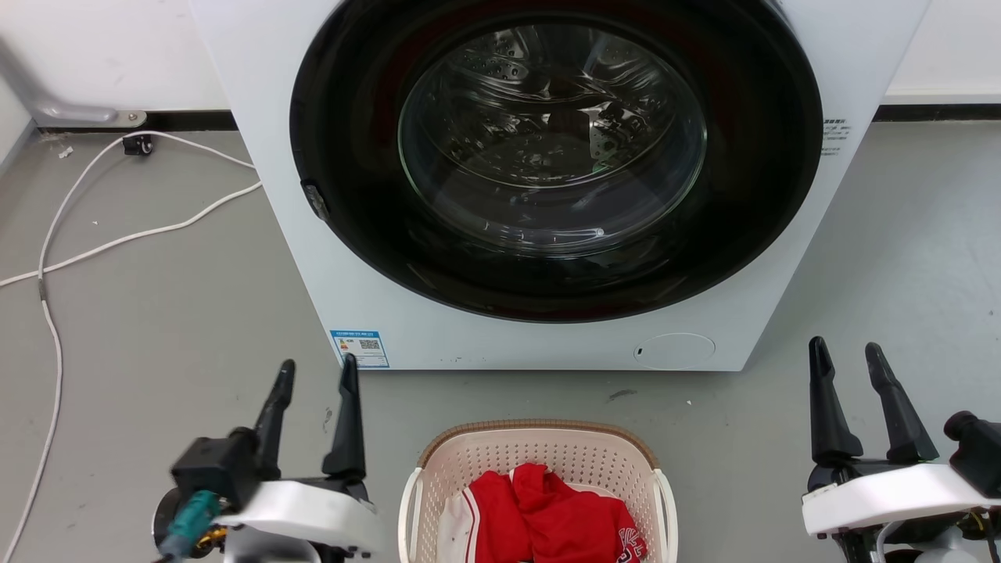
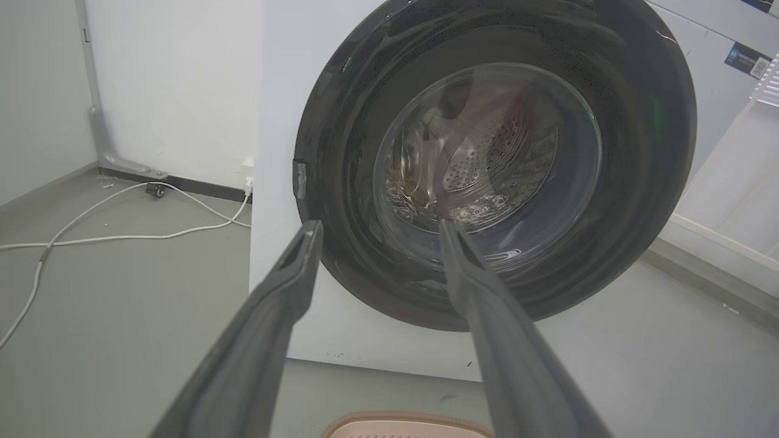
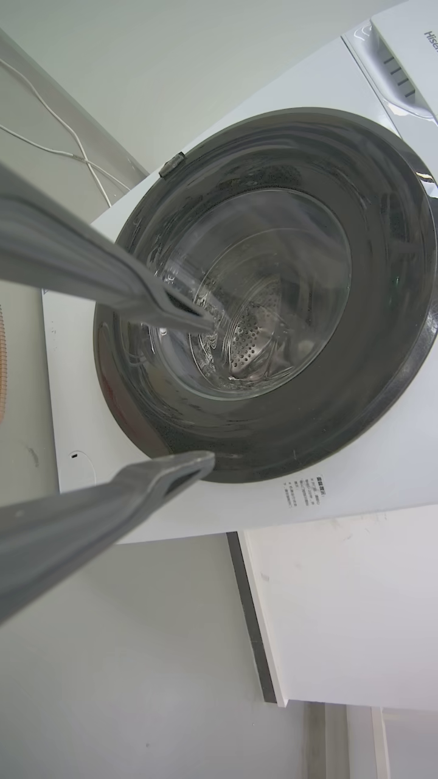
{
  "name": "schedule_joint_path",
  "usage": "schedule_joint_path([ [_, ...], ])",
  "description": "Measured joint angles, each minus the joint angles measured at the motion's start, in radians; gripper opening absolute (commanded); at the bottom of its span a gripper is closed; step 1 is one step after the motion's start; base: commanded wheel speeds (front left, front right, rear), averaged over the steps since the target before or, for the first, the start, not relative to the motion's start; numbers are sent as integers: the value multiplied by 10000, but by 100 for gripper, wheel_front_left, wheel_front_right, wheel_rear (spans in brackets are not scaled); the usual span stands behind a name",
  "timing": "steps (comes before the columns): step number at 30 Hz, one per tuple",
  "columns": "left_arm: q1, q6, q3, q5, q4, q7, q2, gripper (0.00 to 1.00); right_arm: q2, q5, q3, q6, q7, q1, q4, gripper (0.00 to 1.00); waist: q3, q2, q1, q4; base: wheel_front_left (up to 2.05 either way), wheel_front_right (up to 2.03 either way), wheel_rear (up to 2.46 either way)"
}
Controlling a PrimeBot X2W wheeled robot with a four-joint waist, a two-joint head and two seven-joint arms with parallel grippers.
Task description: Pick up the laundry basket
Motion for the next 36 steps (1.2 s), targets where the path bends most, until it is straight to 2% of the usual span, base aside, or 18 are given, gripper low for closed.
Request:
schedule_joint_path([
  [9, -116, 796, -1135, 830, 190, -201, 593, 100, 0, -1108, 84, 0, -244, 49, 52, 100, -1, 0, 0, -8, 0, 0, 0],
  [14, -145, 759, -1592, 1049, 401, -322, 790, 100, 0, -1653, 167, 0, -343, 107, 79, 100, 2, 0, 0, 0, 0, 0, 0],
  [18, -167, 840, -1528, 978, 412, -412, 675, 100, 0, -2034, 199, 2, -433, 107, 61, 100, 15, 0, 0, 8, 0, 0, 0],
  [24, 60, 92, -922, 721, 399, -533, 251, 100, 0, -2261, 134, 2, -552, 206, 98, 100, 31, 0, 0, 22, 0, 0, 0],
  [29, 295, -573, -579, 1172, 573, -623, -10, 100, -2, -2343, 115, 2, -652, 221, 128, 100, 20, 0, 0, 17, 0, 0, 0],
  [36, 494, -1106, 2, 1866, 869, -777, -437, 100, -2, -2671, 54, 15, -786, 261, 259, 100, 10, 0, 0, 22, 0, 0, 0],
])
